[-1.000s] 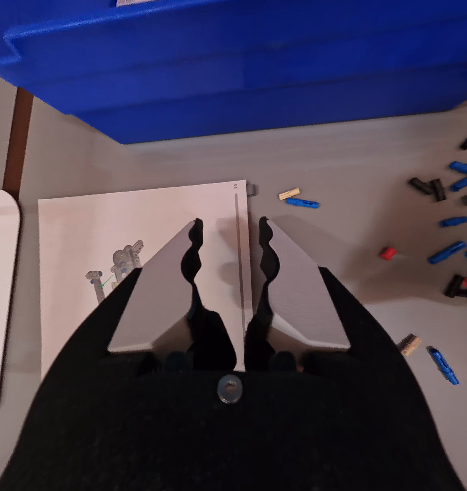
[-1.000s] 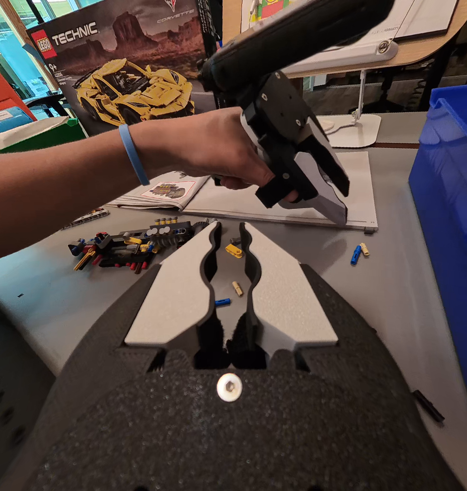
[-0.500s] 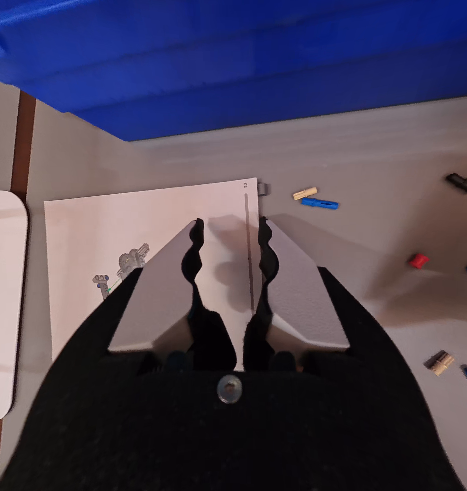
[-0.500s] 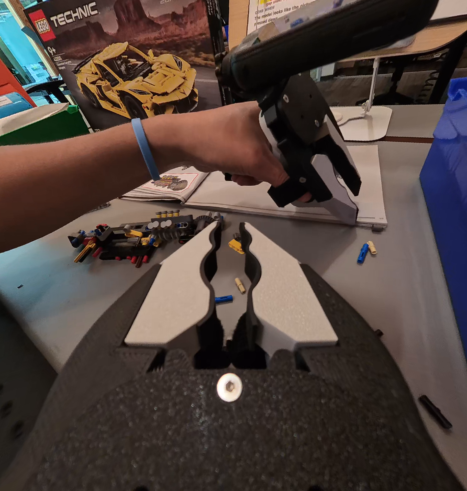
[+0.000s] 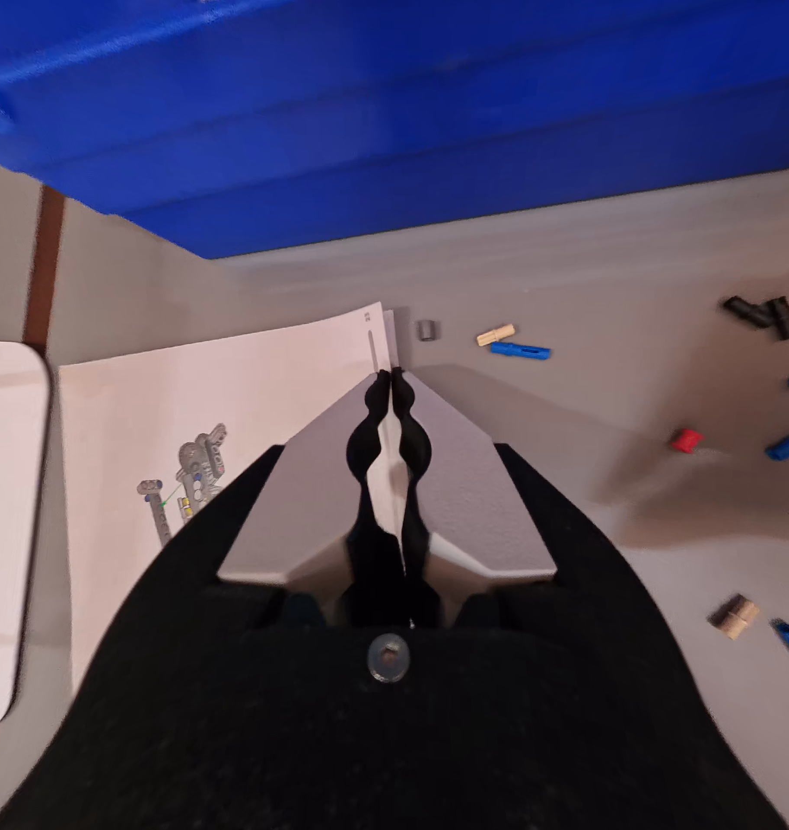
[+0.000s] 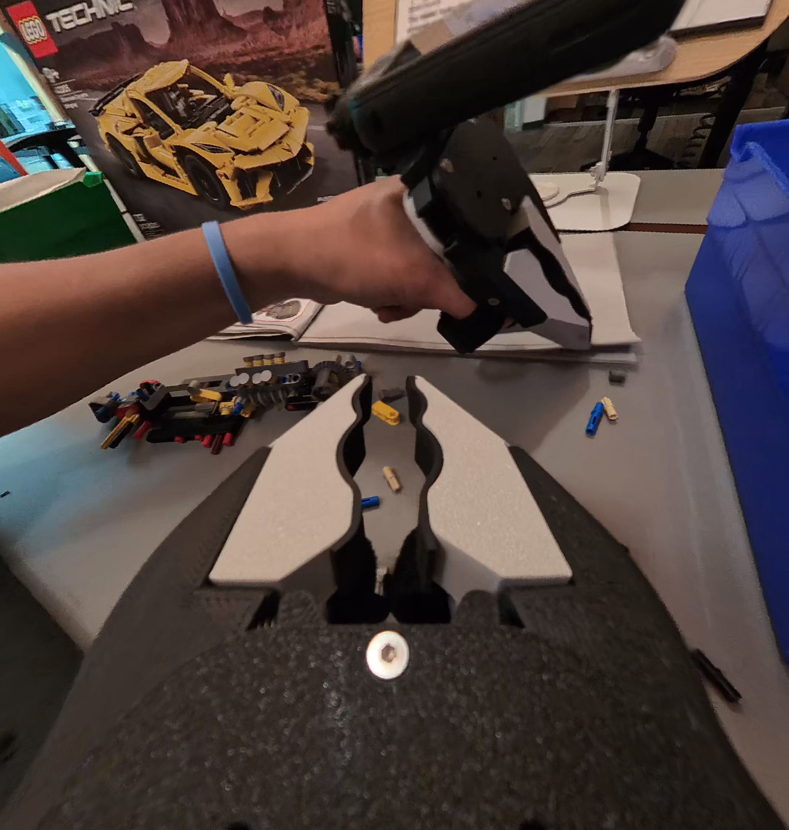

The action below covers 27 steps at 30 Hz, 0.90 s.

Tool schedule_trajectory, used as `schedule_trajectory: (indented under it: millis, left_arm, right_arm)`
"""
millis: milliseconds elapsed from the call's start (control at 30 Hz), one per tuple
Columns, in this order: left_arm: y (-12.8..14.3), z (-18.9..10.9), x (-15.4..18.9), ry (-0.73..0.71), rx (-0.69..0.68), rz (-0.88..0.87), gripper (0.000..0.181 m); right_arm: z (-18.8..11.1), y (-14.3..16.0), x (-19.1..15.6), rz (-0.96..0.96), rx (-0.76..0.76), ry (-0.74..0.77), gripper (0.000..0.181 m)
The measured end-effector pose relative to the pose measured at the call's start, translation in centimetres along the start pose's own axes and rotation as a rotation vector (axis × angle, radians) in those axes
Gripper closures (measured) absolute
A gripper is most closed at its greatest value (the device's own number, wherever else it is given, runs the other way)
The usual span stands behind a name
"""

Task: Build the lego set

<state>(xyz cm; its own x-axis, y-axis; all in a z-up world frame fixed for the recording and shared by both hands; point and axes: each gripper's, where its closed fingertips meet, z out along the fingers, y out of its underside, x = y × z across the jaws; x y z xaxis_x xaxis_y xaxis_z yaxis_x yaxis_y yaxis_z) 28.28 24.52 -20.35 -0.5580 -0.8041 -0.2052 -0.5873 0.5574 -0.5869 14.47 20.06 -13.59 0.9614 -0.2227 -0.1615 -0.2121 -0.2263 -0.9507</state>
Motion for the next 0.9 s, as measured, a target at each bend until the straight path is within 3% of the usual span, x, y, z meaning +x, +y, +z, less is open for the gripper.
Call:
schedule_trajectory:
  millis: [133, 267, 467, 633, 733, 800, 900]
  left_arm:
    - [-0.4, -1.1, -1.0, -0.040, 0.064, -0.031, 0.181]
    - [-0.5, -2.2, -1.7, -0.029, 0.113, -0.082, 0.181]
    - [-0.1, -3.5, -2.8, -0.031, 0.161, -0.114, 0.181]
    - [0.0, -4.8, -3.5, 0.015, 0.236, -0.204, 0.181]
    - [0.2, -6.1, -3.6, 0.082, 0.288, -0.331, 0.181]
    - [0.7, -7.8, -3.2, 0.187, 0.313, -0.471, 0.177]
    - [1.8, -12.1, -5.0, 0.251, 0.457, -0.737, 0.132]
  right_arm:
    - [0.4, 0.5, 2.3, 0.054, -0.037, 0.106, 0.151]
    - [2.6, 1.0, 4.8, 0.053, -0.126, 0.165, 0.119]
    - [8.7, 1.8, 8.1, 0.072, -0.343, 0.230, 0.111]
    - [13.4, 1.9, 10.0, 0.094, -0.417, 0.232, 0.125]
    - [14.3, 1.4, 10.2, 0.058, -0.410, 0.247, 0.163]
    - [14.2, 0.2, 9.4, -0.021, -0.357, 0.245, 0.170]
    - [13.9, -1.5, 6.5, -0.347, -0.294, 0.267, 0.175]
